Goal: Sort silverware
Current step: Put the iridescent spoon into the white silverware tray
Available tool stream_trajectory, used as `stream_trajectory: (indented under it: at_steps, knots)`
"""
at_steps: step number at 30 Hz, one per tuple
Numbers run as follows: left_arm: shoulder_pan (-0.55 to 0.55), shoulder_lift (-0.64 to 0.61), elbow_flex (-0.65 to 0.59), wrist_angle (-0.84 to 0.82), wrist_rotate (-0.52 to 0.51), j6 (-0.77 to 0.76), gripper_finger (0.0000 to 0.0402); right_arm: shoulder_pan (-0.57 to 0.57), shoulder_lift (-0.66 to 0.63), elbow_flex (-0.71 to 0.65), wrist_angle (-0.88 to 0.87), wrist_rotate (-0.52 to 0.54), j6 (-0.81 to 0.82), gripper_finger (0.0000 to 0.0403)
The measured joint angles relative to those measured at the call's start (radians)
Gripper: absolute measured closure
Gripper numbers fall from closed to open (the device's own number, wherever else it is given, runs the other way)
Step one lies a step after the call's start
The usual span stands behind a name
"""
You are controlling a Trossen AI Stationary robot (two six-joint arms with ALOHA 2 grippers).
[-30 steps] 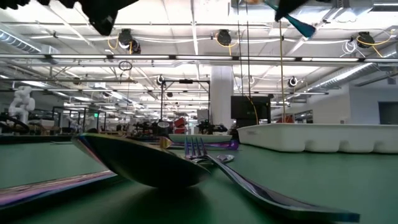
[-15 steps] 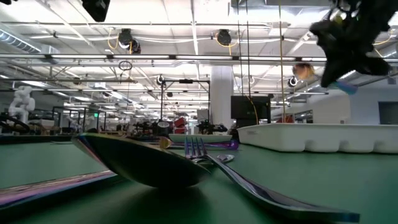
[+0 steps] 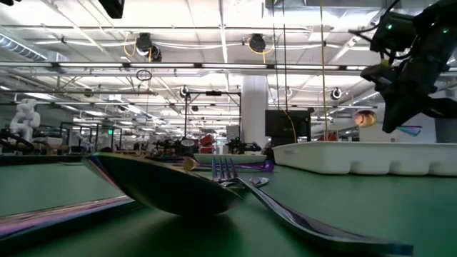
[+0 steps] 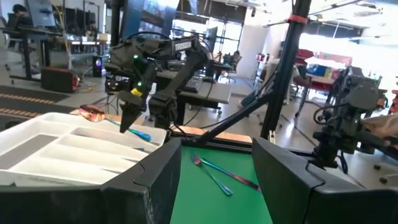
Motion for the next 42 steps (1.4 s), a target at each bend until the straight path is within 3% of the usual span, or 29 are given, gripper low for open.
stream_trajectory:
  at_steps: [6, 19, 31, 42]
  knots:
    - [-0.001, 0.012, 0.0, -0.042, 0.0, 0.037, 0.0203, -0.107, 0.071, 0.0, 0.003, -0.086, -0.075, 0.0403]
    - [-0.001, 0.01, 0.0, -0.043, 0.0, 0.067, 0.0203, -0.203, 0.277, 0.0, 0.037, -0.109, -0.171, 0.0403]
    - [-0.001, 0.01, 0.0, -0.048, 0.0, 0.05, 0.0203, -0.25, 0.351, 0.0, 0.088, -0.134, -0.218, 0.0401]
    - [-0.001, 0.01, 0.0, -0.047, 0.0, 0.047, 0.0203, -0.25, 0.352, 0.0, 0.064, -0.127, -0.202, 0.0347]
